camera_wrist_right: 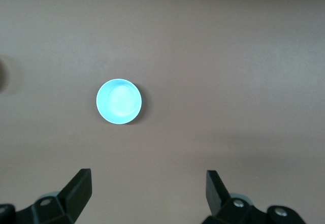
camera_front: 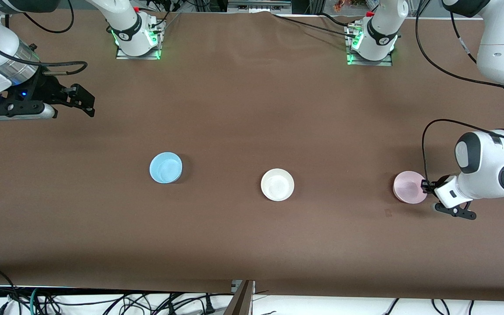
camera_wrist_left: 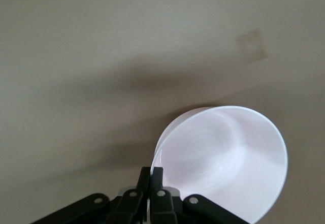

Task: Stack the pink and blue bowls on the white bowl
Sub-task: 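Carry the pink bowl toward the white bowl while the right gripper reaches the blue bowl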

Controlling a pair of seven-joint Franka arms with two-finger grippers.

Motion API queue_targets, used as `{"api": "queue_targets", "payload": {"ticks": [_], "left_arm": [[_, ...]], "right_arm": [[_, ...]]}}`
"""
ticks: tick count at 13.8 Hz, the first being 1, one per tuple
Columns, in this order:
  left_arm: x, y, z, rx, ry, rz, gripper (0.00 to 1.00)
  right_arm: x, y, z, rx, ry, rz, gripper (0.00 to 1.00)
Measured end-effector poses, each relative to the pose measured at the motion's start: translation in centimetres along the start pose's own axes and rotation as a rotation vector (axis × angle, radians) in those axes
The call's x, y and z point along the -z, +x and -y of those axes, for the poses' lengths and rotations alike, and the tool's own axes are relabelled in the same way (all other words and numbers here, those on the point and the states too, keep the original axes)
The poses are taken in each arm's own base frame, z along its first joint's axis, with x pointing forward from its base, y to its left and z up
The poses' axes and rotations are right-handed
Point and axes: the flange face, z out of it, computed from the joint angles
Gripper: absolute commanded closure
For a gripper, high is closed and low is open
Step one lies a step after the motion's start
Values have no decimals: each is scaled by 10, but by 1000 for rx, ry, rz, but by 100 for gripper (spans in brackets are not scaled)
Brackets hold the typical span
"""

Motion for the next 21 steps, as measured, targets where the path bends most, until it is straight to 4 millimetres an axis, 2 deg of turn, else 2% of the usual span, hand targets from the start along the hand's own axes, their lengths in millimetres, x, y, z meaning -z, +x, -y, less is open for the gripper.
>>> {"api": "queue_targets", "payload": {"ticks": [2,4,7,9,11,12,13,14,15,17,19,21], "left_arm": [[26,12,-45,-69,-37,14,100],[56,24,-109,-149,-73,18,100],[83,38,-205,-113,-108,4,100],[94,46,-282,-23,-118,-2,100],[98,54,-379,66,-121,-10,100],[93,56,-424,85,-129,-11,100],[84,60,-456,88,-139,-15,100],[75,68,-471,88,-154,-34,100],[69,78,-471,85,-170,-63,100],[67,95,-450,50,-182,-121,100],[65,103,-423,-23,-154,-142,100],[54,110,-405,-68,-136,-156,100]], "right_arm": [[-3,1,0,0,-1,5,1],[-4,2,0,0,-1,6,1],[-3,3,1,0,-2,6,1],[-17,5,1,-1,-8,44,1],[-31,9,1,-1,-14,73,1],[-38,12,2,-2,-17,86,1],[-48,16,3,-2,-20,101,1],[-61,21,3,-3,-25,121,1],[-77,29,3,-5,-30,140,1],[-95,45,2,-11,-37,158,1],[-97,52,3,-12,-38,153,1],[-94,54,4,-12,-37,146,1]]}}
